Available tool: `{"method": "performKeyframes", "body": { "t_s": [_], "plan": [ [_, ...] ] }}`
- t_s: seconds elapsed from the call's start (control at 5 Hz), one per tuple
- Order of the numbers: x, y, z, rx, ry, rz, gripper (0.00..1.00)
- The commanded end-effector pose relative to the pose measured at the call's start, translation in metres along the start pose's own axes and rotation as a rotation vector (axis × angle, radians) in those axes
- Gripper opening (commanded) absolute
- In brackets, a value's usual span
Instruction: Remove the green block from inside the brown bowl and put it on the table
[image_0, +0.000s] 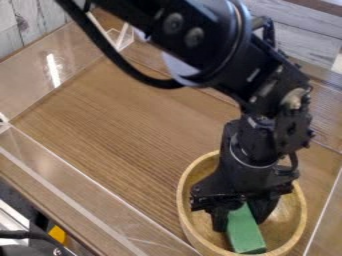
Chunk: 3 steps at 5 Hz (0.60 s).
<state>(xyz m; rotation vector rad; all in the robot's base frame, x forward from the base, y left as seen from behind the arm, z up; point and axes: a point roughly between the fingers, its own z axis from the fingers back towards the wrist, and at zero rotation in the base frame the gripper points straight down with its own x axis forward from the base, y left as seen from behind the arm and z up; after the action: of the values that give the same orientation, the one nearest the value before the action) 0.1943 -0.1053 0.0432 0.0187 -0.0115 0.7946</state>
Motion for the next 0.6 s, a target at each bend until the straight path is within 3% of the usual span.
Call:
{"method": "performKeyframes", "body": {
  "t_s": [0.0, 0.4],
  "plan": [
    [0.0052, -0.0089, 0.0170, -0.053, -0.006, 0.005, 0.00],
    [0.0072, -0.0086, 0.0228, -0.050, 0.012, 0.003, 0.00]
  ]
}}
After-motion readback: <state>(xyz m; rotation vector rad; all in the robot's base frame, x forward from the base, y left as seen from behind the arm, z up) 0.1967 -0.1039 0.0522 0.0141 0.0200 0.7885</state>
